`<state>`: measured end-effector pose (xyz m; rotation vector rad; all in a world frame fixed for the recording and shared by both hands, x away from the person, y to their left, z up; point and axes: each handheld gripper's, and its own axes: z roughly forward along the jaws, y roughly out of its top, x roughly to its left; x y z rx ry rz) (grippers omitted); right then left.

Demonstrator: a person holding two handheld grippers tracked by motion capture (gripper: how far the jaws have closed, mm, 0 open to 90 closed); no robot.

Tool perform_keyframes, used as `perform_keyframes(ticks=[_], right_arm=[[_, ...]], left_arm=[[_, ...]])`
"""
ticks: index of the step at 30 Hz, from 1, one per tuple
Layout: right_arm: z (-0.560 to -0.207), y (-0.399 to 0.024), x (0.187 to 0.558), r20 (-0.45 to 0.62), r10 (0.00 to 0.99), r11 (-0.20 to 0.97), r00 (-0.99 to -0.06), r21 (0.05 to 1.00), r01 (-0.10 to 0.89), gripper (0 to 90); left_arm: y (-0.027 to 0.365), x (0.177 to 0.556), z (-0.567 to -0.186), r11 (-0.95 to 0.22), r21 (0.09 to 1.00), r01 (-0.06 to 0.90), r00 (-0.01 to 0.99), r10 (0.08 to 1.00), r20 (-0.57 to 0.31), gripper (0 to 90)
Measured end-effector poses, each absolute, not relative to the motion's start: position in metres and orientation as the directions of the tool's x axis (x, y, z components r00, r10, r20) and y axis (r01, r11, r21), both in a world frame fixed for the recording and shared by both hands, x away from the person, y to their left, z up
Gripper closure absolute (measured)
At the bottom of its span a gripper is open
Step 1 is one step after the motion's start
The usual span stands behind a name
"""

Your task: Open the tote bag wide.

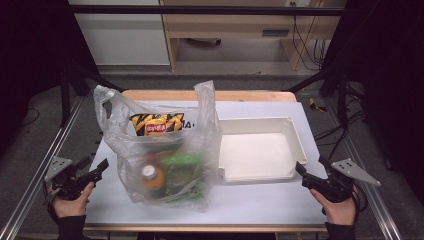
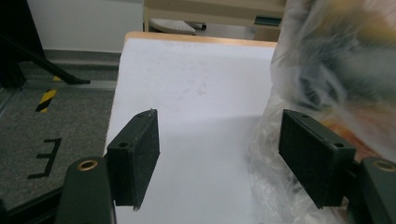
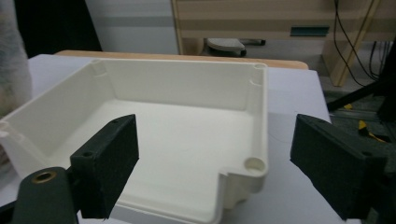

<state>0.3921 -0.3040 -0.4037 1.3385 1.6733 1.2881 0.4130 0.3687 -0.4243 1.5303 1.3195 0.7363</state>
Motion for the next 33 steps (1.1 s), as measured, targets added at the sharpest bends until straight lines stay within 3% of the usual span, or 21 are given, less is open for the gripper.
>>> perform_keyframes(ticks=[15, 33], right_arm=[[-0.383, -0.234, 0.408, 0.136, 0.879, 0.028, -0.457, 0.942, 0.334, 27.3], [-0.349, -0.145, 0.42, 0.137, 0.749, 0.083, -0.649, 0.951, 0.296, 32.3]], left_arm=[[0.354, 0.406, -0.391, 0.014, 0.931, 0.364, 0.335, 0.931, -0.145, 31.4], [0.331, 0.381, -0.356, 0.021, 0.956, 0.292, 0.447, 0.881, -0.155, 34.0]])
